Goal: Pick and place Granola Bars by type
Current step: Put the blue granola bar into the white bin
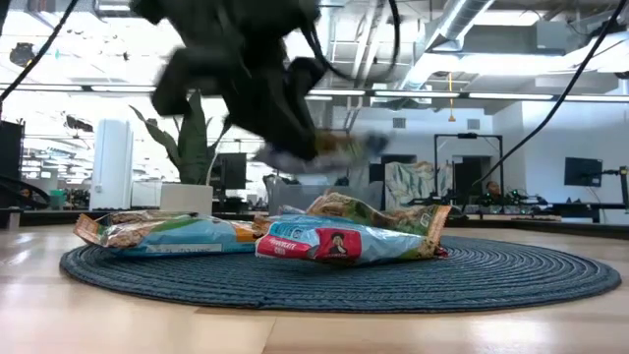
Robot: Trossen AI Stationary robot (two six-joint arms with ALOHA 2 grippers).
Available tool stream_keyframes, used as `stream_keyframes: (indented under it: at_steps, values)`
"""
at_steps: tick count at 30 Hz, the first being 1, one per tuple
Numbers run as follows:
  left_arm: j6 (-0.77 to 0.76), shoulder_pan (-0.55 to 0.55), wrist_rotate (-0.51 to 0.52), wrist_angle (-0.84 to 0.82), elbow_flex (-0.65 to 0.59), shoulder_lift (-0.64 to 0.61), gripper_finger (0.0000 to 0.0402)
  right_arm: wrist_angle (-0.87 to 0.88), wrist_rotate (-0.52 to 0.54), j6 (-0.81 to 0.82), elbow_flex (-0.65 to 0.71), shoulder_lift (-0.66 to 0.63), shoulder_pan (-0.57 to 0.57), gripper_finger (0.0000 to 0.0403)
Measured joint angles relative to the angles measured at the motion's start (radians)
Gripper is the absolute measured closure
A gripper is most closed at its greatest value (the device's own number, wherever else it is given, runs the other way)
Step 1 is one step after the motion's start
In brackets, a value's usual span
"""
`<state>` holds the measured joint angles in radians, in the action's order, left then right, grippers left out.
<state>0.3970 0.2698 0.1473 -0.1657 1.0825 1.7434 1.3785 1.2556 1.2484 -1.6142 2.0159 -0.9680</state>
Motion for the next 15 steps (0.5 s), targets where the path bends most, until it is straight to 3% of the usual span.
stream_keyframes:
  at_steps: [7, 15]
  values:
    - [-0.178, 0.121, 0.033, -0.301, 0.003, -0.209, 0.0378, 0.0, -0.003, 0.0, 0.0, 0.0, 0.0, 0.0276]
    - [-0.605, 0.444, 0.194, -0.636, -0.009, -0.411, 0.038, -0.005, -0.004, 0.0, 0.0, 0.0, 0.011, 0.0276]
